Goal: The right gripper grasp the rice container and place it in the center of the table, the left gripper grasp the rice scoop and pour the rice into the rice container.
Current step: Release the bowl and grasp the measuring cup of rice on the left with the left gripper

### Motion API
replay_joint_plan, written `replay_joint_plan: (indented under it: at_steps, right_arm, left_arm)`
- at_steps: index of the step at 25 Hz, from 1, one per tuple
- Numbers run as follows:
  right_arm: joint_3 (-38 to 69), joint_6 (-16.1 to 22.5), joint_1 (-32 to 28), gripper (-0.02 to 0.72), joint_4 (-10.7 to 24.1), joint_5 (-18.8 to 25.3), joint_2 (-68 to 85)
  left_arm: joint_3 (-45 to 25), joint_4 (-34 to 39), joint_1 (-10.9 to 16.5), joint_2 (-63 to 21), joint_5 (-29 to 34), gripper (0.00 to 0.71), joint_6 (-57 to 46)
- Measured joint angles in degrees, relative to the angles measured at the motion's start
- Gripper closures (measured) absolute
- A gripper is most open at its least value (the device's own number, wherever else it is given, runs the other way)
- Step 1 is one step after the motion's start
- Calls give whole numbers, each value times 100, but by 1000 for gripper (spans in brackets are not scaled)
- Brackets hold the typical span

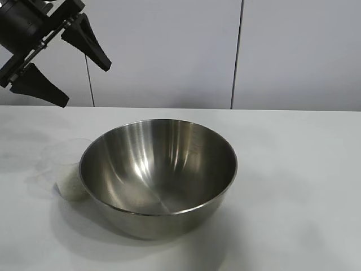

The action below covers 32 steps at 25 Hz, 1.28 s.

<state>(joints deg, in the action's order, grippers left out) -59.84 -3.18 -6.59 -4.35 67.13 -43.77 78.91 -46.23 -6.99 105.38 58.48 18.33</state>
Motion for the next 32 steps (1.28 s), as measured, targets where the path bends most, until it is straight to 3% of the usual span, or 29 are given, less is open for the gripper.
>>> replay_joint_plan:
  at_steps: [7, 12, 21, 32]
  right_arm:
    - [1738, 211, 0, 42, 150, -103, 3191]
    - [2480, 318, 0, 42, 294, -53, 4304]
    - [3285, 318, 5, 43, 368, -405, 4482]
    - [3307, 318, 18, 43, 368, -444, 4482]
  left_arm:
    - [0, 0, 0, 0, 0, 53, 0]
    - [0, 0, 0, 0, 0, 53, 0]
    - [0, 0, 0, 0, -23, 53, 4]
    - [0, 0, 0, 0, -28, 53, 4]
